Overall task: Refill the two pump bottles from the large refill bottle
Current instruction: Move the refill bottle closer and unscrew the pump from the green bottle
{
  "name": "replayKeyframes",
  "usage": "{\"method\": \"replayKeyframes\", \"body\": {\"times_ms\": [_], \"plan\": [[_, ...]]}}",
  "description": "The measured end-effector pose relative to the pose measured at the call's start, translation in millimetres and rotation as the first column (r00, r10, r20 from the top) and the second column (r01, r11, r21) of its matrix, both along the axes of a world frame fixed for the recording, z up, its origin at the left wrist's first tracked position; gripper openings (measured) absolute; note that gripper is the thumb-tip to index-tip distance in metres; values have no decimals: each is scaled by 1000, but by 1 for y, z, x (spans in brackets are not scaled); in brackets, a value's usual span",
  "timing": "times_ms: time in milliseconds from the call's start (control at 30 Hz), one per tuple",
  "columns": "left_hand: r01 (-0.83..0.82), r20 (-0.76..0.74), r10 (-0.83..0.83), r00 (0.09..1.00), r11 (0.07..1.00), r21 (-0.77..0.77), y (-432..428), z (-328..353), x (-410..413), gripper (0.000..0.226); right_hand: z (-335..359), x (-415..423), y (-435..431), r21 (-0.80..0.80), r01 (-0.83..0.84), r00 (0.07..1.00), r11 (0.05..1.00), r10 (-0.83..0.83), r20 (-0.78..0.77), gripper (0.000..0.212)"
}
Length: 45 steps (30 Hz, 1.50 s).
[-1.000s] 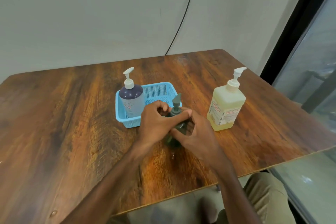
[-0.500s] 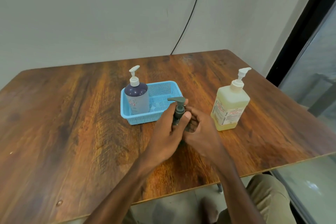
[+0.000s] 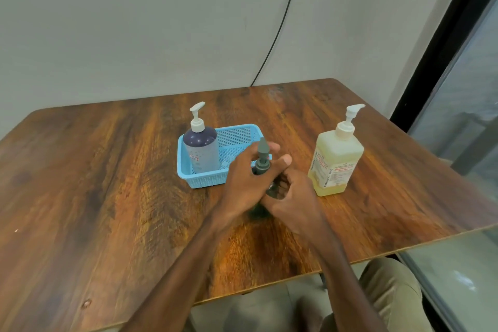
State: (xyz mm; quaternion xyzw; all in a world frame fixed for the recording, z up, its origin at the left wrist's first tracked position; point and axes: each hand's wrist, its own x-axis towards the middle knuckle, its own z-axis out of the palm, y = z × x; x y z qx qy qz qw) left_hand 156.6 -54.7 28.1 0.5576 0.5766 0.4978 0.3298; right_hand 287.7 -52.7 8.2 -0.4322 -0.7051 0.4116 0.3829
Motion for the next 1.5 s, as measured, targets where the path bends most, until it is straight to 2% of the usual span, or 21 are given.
{"method": "replayKeyframes", "body": {"times_ms": [67,200,267,367,433,533,600,733,833,933,1100,1267,1400,1500], "plan": [[71,-34,-70,997,997,31,-7,-2,2,26,0,1,1,11,-10,1000,1000,10,-22,48],[129,-27,-127,992,987,93,-35,-15,-10,42,0,0,3,14,-43,997,999,44,-59,56],[67,-13,-66,998,987,144,-47,-22,-18,42,-1,-1,3,12,-35,996,999,35,-83,60],[-115,20,113,993,974,194,-50,-24,-28,26,-1,-2,3,21,-13,998,1000,14,-66,60],[-165,22,163,986,969,182,-43,-21,-31,23,0,-2,2,8,-18,998,1000,19,-57,57],[-137,49,133,990,984,115,-25,-12,-25,43,3,-1,0,12,-15,1000,1000,15,-22,57],[-93,32,90,995,992,88,-14,-9,-17,49,4,-1,-1,30,-5,1000,1000,5,7,56],[25,28,-28,999,996,89,-10,-9,-4,34,2,1,0,30,-3,1000,1000,3,0,54],[59,3,-60,998,991,116,-24,-15,-8,37,2,0,2,19,-16,999,1000,17,-34,56],[20,7,-22,1000,988,155,-39,-22,-19,39,1,-2,2,20,-7,999,1000,8,-50,60],[-91,43,85,995,983,157,-33,-18,-30,25,-1,-2,2,20,10,999,1000,-10,-31,63],[-88,-49,96,994,986,141,-17,-10,-21,51,1,-2,1,24,8,1000,1000,-8,-1,66],[-140,-103,157,982,978,155,-14,-15,-12,53,2,0,1,38,10,1000,999,-11,16,71],[-135,-117,152,982,981,142,-20,-21,-14,50,3,0,1,33,-3,1000,999,3,12,67]]}}
